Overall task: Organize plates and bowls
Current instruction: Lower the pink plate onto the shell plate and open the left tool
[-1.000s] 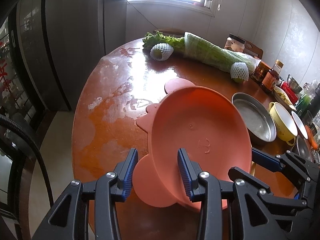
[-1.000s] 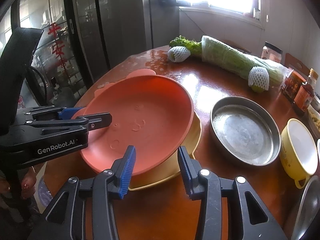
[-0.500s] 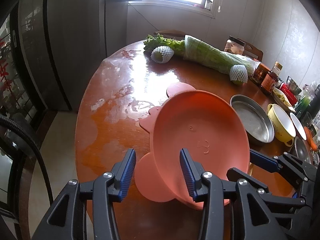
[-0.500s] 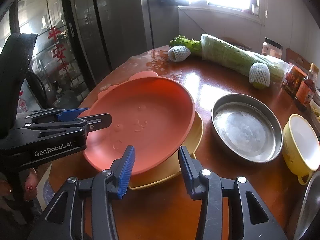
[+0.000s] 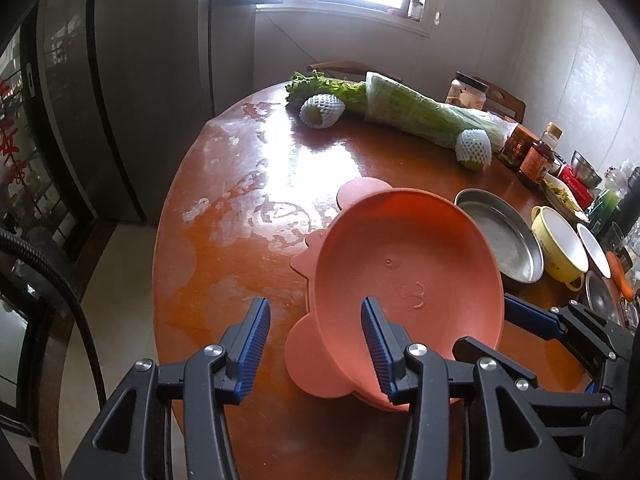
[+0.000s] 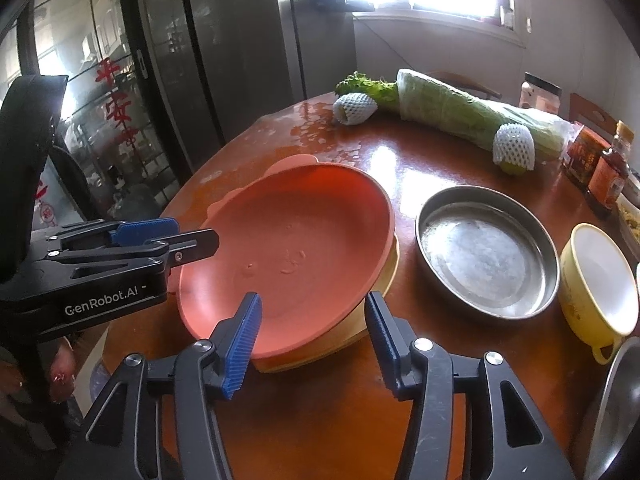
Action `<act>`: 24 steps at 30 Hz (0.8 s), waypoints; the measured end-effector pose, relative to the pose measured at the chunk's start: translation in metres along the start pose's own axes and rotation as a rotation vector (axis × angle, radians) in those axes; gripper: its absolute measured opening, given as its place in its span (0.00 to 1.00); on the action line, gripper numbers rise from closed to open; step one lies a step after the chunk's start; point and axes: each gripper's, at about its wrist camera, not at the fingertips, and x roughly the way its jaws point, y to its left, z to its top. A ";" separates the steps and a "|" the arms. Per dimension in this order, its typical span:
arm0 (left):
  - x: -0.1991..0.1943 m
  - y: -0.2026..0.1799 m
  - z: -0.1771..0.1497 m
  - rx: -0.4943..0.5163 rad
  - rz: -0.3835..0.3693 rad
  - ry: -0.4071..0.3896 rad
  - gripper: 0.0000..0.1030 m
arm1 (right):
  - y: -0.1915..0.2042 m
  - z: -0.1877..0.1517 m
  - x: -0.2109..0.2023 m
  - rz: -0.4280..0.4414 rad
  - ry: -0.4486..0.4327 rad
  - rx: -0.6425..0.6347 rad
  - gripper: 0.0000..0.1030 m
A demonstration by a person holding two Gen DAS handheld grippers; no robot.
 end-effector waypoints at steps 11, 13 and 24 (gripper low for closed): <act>-0.011 -0.013 0.000 0.014 -0.011 -0.014 0.46 | -0.007 -0.003 -0.012 -0.022 -0.005 0.002 0.59; -0.014 -0.017 0.002 0.017 -0.022 -0.018 0.46 | -0.009 -0.002 -0.014 -0.021 -0.012 0.006 0.59; -0.026 -0.054 0.014 0.059 -0.072 -0.044 0.52 | -0.038 -0.002 -0.043 -0.045 -0.058 0.043 0.59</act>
